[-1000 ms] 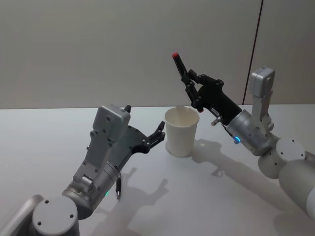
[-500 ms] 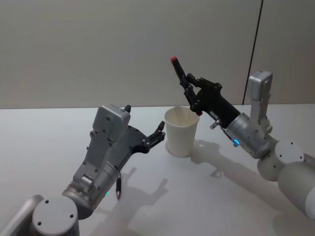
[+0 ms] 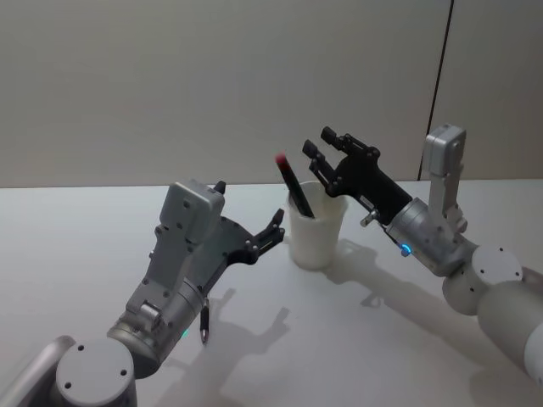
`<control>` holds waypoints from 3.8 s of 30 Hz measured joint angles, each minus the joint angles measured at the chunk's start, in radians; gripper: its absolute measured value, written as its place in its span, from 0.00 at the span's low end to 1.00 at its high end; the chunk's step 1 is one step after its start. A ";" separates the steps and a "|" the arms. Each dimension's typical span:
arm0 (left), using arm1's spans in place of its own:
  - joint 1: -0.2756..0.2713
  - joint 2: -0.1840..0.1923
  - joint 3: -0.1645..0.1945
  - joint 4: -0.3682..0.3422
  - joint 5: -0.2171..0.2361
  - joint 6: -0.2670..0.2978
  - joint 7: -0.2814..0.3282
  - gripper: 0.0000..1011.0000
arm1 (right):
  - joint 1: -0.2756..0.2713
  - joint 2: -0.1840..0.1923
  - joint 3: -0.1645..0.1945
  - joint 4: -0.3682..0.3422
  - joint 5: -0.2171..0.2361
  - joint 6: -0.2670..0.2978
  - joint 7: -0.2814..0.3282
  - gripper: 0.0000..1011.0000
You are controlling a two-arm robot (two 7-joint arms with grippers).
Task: Place the pen into the pen holder.
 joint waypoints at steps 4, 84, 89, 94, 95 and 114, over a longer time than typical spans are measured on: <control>0.000 0.000 0.000 0.000 0.000 0.000 0.000 0.99 | 0.000 0.000 0.002 0.001 -0.006 0.000 -0.004 0.51; 0.000 0.000 0.000 0.000 0.000 0.000 0.000 0.99 | -0.641 0.261 0.057 -1.196 -0.179 0.571 -0.407 0.99; 0.000 0.000 0.000 0.000 0.000 0.000 0.000 0.99 | -0.683 0.280 0.064 -1.252 -0.182 0.606 -0.445 0.99; 0.000 0.000 0.000 0.000 0.000 0.000 0.000 0.99 | -0.726 0.302 0.073 -1.308 -0.184 0.646 -0.482 0.99; 0.000 0.000 0.000 0.000 0.000 0.000 0.000 0.99 | -0.731 0.305 0.075 -1.316 -0.185 0.652 -0.488 0.99; 0.000 0.000 0.000 0.000 0.000 0.000 0.000 0.99 | -0.807 0.350 0.100 -1.420 -0.199 0.782 -0.601 0.99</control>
